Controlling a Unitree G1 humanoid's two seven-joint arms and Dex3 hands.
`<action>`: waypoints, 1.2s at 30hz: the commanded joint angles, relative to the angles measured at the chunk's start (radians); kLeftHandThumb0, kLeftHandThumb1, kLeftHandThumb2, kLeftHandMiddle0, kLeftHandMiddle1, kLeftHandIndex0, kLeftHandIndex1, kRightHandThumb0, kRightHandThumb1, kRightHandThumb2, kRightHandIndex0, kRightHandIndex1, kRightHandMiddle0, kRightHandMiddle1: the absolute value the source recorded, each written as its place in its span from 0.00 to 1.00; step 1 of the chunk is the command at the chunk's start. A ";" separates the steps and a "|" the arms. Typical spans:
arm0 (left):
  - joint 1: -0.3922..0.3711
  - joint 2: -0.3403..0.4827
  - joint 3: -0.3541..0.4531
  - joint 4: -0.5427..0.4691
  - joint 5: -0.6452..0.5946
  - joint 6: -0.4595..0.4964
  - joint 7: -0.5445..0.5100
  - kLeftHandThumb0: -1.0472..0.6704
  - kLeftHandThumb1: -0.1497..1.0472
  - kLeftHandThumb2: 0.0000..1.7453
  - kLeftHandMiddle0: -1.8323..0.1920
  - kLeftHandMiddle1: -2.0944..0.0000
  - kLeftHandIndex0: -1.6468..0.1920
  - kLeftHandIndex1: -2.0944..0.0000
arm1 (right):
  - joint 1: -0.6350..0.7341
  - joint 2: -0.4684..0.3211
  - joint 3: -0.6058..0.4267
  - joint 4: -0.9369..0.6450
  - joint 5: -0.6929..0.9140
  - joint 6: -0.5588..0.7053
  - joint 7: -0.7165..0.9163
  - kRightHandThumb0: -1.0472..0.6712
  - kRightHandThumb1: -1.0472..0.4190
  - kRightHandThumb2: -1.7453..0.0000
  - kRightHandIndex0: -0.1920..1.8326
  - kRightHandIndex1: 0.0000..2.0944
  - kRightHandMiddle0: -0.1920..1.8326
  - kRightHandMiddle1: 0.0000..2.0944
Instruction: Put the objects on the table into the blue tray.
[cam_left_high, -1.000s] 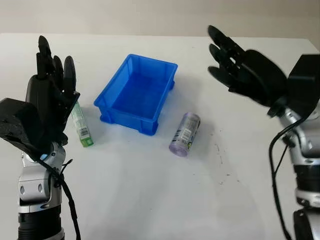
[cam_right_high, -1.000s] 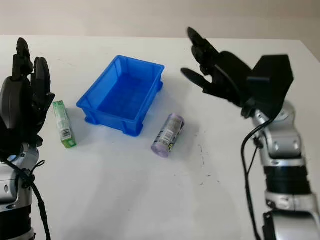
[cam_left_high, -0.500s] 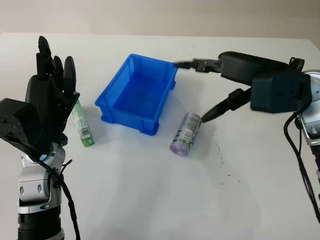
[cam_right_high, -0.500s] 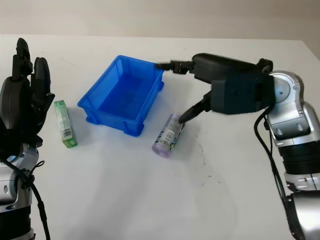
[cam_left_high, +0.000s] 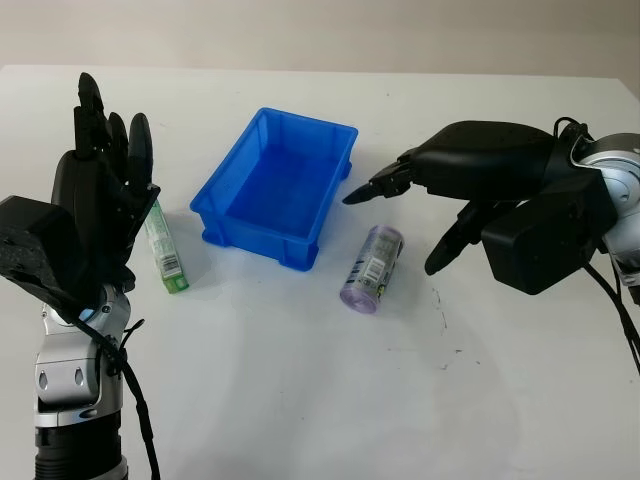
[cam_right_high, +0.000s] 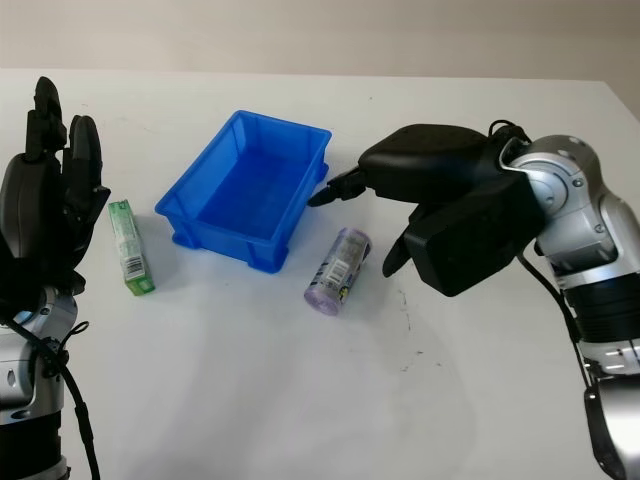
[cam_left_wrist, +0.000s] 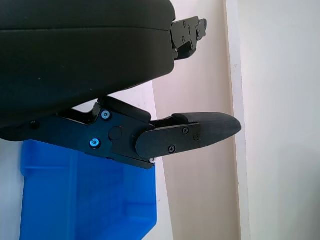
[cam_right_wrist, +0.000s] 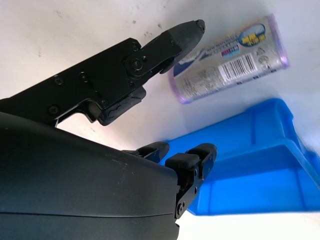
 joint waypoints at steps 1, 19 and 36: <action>-0.007 0.011 0.002 0.003 0.002 -0.008 -0.003 0.19 1.00 0.31 0.97 0.97 1.00 0.98 | -0.019 -0.019 0.005 -0.005 -0.001 -0.011 0.015 0.26 0.20 0.97 0.29 0.08 0.31 0.05; -0.009 0.014 0.005 0.004 -0.002 -0.011 -0.009 0.19 1.00 0.30 0.98 0.97 1.00 0.98 | 0.056 0.034 0.049 0.129 -0.026 -0.233 -0.116 0.32 0.17 0.97 0.32 0.07 0.33 0.06; -0.011 0.012 0.005 0.001 -0.007 0.001 -0.012 0.19 1.00 0.30 0.98 0.97 1.00 0.99 | 0.095 0.067 0.085 0.295 -0.024 -0.468 -0.206 0.34 0.13 0.97 0.23 0.35 0.17 0.44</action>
